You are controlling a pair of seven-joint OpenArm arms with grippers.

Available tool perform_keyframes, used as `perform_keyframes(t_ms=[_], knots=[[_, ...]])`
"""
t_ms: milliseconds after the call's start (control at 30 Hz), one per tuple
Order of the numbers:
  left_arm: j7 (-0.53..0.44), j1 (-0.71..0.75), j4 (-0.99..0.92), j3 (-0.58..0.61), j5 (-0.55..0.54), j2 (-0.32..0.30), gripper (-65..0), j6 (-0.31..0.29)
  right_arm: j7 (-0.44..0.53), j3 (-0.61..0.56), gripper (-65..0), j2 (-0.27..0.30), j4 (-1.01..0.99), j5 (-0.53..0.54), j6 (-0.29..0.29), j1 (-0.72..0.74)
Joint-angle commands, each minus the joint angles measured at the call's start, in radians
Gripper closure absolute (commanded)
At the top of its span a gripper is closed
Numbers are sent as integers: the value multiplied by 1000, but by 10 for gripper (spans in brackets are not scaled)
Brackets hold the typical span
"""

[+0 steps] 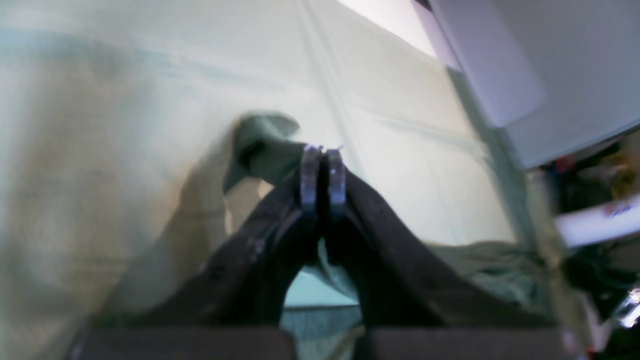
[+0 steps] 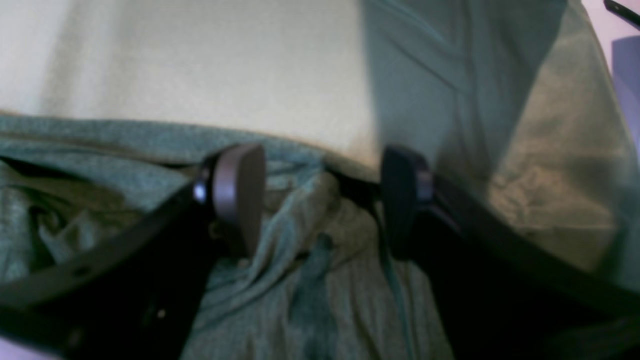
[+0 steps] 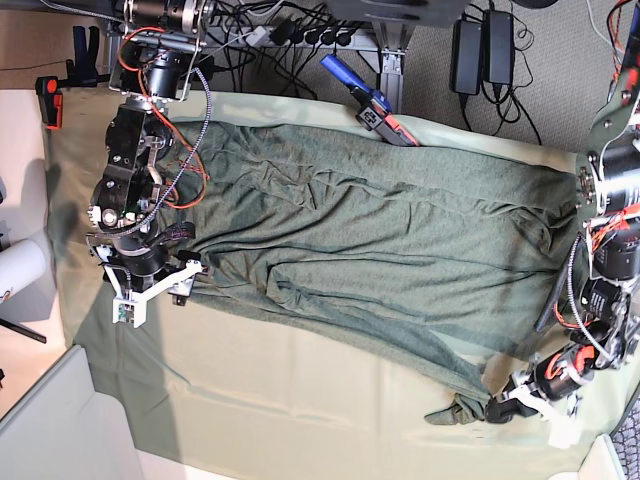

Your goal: Fold the T-shirt properly

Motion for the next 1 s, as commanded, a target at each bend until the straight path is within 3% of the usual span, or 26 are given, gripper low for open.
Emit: perform_keyframes(t_ms=[0, 133, 167, 267, 333, 433, 633, 700, 967], knots=[[4, -23, 19, -17, -55, -8, 0, -23, 26, 6, -362, 13, 19, 4, 0, 21], [43, 29, 19, -50, -164, -9, 0, -23, 26, 6, -362, 13, 19, 5, 0, 21], [43, 41, 19, -58, -171, -9, -53, -23, 26, 6, -362, 13, 19, 5, 0, 21], [51, 76, 21, -85, -179, -10, -312, -23, 26, 6, -362, 13, 19, 5, 1, 21], [71, 99, 23, -104, -226, -17, -393, -23, 26, 6, -362, 13, 19, 11, 3, 21], [124, 121, 52, -149, -285, -23, -393, -23, 25, 5, -362, 13, 19, 63, 30, 21], [193, 125, 221, -193, -320, -23, -393, -23, 41, -40, -362, 13, 13, 146, 136, 21], [193, 125, 270, -176, -316, -23, -393, -23, 76, -80, -362, 13, -7, 118, 158, 23], [166, 124, 293, -51, -263, -28, -393, -23, 145, -199, -362, 14, -185, -69, 157, 72]])
